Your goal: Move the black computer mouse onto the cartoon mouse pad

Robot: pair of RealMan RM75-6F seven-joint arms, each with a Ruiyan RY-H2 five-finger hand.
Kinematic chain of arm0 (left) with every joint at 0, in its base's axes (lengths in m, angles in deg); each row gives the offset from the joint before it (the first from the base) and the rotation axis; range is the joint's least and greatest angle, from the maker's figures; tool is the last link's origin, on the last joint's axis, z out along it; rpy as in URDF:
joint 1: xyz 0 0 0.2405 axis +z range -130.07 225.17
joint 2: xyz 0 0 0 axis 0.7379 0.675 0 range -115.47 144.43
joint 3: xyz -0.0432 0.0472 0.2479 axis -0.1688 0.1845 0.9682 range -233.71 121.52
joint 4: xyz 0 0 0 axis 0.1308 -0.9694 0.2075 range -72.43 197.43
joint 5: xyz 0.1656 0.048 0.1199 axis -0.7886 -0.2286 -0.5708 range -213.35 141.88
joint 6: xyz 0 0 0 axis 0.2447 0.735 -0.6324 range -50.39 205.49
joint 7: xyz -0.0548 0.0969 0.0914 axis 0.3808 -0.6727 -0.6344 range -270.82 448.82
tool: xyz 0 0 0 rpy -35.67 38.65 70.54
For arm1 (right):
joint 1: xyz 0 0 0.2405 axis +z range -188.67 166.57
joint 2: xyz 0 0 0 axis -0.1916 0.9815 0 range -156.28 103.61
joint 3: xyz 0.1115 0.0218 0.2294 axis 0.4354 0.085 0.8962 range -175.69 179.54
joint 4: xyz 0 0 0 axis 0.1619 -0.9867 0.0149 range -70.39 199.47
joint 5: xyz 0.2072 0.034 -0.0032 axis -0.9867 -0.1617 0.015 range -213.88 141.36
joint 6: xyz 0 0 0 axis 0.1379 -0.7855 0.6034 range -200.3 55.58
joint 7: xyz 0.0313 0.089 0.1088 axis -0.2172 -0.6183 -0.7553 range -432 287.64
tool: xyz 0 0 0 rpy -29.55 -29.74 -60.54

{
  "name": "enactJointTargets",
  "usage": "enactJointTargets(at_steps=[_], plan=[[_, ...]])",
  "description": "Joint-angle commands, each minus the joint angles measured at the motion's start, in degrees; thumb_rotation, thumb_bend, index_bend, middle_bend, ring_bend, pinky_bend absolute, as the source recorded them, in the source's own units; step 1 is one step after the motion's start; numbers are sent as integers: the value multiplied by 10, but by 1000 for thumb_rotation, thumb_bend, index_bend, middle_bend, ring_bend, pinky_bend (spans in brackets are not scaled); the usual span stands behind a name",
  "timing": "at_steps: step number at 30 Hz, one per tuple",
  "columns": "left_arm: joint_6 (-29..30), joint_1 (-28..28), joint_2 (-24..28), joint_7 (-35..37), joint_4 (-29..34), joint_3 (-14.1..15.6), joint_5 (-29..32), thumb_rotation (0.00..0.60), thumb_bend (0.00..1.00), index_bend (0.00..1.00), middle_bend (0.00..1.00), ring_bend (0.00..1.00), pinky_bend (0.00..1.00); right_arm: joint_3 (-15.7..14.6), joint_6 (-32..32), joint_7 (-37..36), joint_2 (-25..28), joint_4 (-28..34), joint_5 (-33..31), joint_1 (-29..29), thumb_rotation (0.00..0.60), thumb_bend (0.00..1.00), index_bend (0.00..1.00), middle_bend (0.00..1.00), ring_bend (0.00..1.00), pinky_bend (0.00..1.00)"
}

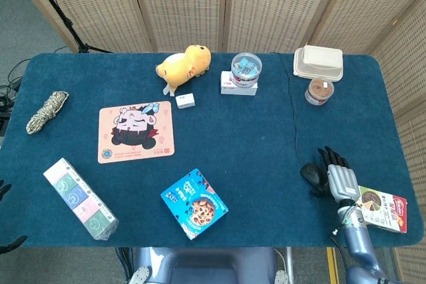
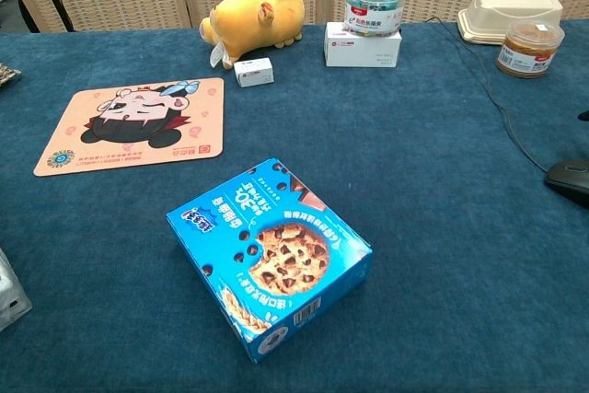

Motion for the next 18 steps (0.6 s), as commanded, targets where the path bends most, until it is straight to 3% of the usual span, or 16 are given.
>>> enactJointTargets(at_steps=[1,5,9,18], plan=[[-2,0,0,-1,1,0,0,600,0,0,0,0,0,1,3,1,-5,-6,-5,4,600,0,76,106,11,215],[-5,-2,-1,-6,3,0,2,600,0,0,0,0,0,1,7,-1,-9,-11,-10,6,600,54,167,215,125,310],[-9,-3,-1,-10,6,-1,4,600,0,0,0,0,0,0,3,-6,-15,-23,-4,7,600,203,269,321,236,396],[-10,-3,-1,-14,8,-1,5,600,0,0,0,0,0,-3,-22,-19,-26,-36,31,7,600,345,360,410,325,466]])
